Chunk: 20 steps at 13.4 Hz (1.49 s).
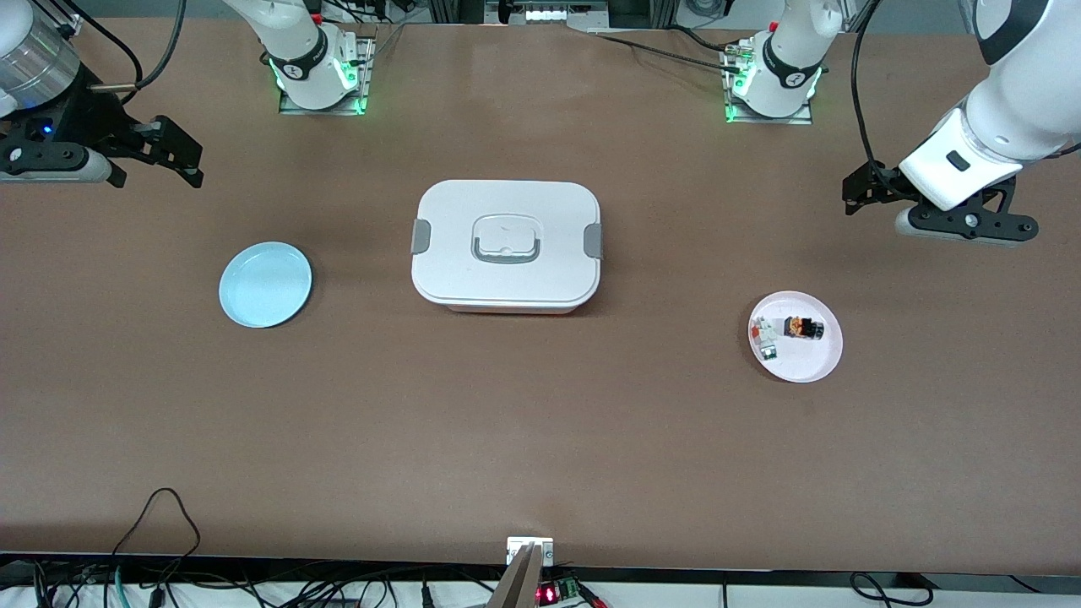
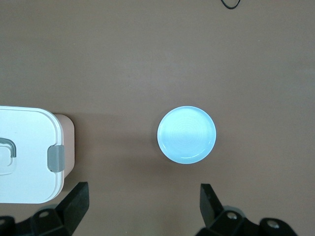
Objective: Transfer orange switch to right arm and place
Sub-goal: 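Lower the left gripper over the orange switch while the right gripper reaches the plate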
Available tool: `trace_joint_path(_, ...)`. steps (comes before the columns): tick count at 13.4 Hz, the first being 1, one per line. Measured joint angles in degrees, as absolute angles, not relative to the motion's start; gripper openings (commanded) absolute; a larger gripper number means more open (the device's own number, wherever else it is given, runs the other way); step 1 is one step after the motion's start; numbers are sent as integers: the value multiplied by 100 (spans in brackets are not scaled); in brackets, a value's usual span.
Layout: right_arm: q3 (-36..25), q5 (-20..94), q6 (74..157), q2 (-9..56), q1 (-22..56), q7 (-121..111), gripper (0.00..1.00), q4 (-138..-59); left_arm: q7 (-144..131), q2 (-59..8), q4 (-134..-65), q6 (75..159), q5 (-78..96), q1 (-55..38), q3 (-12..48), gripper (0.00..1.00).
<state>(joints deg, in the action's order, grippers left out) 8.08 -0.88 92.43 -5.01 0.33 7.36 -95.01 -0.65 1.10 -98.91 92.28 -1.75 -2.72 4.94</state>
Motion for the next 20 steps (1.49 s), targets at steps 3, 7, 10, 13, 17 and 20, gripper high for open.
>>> trace_joint_path(3,821,-88,9246,-480,61,738,100,-9499,-65,110,-9891,9224,-175,-272,494,100)
trace_joint_path(7,825,-76,9285,-196,134,738,100,-9503,-65,110,-9883,9224,-175,-281,501,100)
trace_joint_path(10,833,-45,9305,196,418,756,100,-9512,-70,111,-9870,9224,-175,-286,506,100)
trace_joint_path(13,843,88,9471,604,580,764,100,-9514,-83,105,-9871,9133,-175,-274,498,100)
trace_joint_path(17,848,128,9872,855,827,782,100,-9506,-84,66,-9879,8752,-176,-214,484,100)
trace_joint_path(20,850,130,10010,863,955,791,100,-9503,-71,-160,-9891,8636,-176,-12,452,100)
